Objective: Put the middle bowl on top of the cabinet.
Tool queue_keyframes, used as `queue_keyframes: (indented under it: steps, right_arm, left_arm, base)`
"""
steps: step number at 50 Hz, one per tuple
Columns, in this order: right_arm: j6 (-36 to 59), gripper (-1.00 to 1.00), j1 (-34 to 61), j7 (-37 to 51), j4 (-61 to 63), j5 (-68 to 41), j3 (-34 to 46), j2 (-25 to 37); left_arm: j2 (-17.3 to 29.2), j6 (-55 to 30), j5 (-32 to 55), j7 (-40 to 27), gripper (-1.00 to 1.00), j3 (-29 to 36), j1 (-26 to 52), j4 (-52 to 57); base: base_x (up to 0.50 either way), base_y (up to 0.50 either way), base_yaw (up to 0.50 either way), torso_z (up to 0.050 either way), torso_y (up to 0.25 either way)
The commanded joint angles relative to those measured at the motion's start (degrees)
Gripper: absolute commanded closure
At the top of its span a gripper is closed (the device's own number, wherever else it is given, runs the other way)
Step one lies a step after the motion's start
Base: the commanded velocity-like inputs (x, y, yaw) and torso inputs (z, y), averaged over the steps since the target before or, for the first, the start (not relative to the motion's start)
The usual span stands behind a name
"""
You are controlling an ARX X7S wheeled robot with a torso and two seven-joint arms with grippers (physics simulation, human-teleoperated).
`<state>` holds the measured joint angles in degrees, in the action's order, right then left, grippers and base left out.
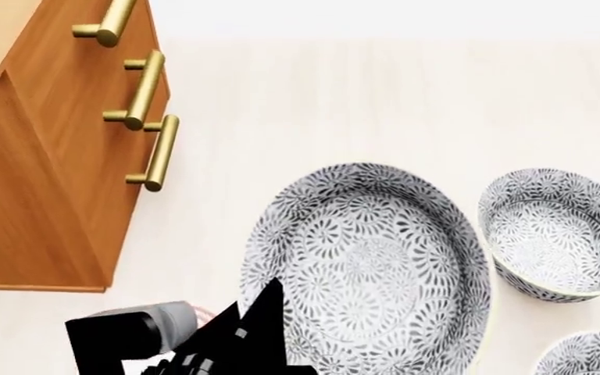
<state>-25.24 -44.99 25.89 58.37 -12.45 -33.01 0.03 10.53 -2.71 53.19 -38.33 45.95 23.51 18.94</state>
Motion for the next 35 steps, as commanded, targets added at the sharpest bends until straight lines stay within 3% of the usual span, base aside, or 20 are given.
queue_keyframes:
  steps: [1,15,35]
  right_arm:
    - [-0.09,-1.0,0.0,-0.09,0.1,-0.02,-0.05,0.0]
    - [-0.63,-1.0,0.0,0.29,0.13,0.57,0.5,0.0]
    - [-2.16,-1.0,0.03,1.64,-0.73,3.15,3.08,0.04]
  left_arm:
    - [0.82,0.49,-1.7,-0.93,1.0,0.17,1.27,5.42]
    - [1.29,-3.52,0.34,-5.43,1.0,-0.17,6.47,12.25]
    - [-0.27,-13.56,9.81,-17.27,1.0,-3.78,24.5,21.36]
  base:
    - [0.0,0.0,0.0,0.05,0.1]
    - [0.0,0.0,0.0,0.05,0.103]
    - [0.0,0.0,0.0,0.05,0.141]
